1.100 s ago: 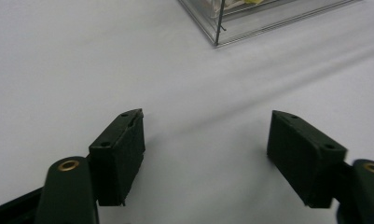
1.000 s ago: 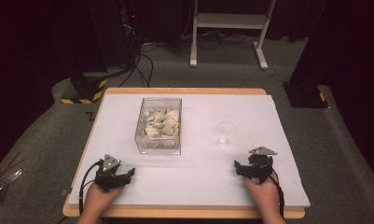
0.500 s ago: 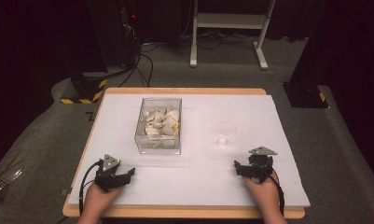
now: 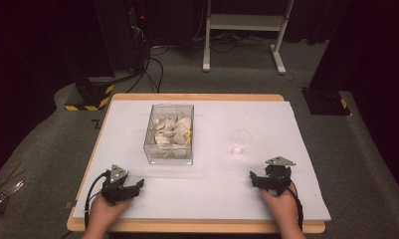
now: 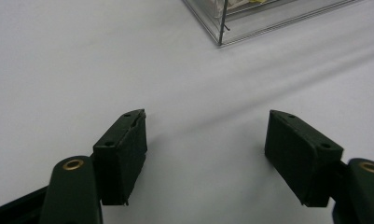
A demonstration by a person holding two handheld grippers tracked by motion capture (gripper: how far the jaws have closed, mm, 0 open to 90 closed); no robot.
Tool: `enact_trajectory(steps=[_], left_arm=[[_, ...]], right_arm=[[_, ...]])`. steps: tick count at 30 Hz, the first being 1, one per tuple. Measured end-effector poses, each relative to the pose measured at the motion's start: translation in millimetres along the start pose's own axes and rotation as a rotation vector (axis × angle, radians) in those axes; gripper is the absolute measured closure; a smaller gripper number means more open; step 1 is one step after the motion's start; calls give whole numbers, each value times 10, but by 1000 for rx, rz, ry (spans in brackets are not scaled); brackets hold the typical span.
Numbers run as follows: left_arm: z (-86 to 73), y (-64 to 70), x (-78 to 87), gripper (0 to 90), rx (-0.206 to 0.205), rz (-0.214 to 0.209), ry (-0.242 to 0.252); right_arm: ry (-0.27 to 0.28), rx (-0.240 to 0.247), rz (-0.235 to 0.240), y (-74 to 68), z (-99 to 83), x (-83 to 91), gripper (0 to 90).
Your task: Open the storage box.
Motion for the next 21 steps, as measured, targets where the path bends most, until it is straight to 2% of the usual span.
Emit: enact_trajectory(steps=[5,10,14,21], left_arm=[[-1,-5,10,302,14,6,-1],[15,-29,46,346,44,-17,14],[47,-22,111,384,21,-9,40],[103,38,150,386,3,-2,77]], right_arm=[[-2,-5,4,0,-1,1,90],[-2,-5,3,0,-1,1,90],[-2,0,3,0,0,1,90],[0,0,1,-2,0,2,92]])
Point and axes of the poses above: each handheld gripper's, and its own axes: x roughly backward along the jaws, z roughly out of its top, y roughly to its right, the point moved 8 cm from there along -x, roughly forward along the jaws
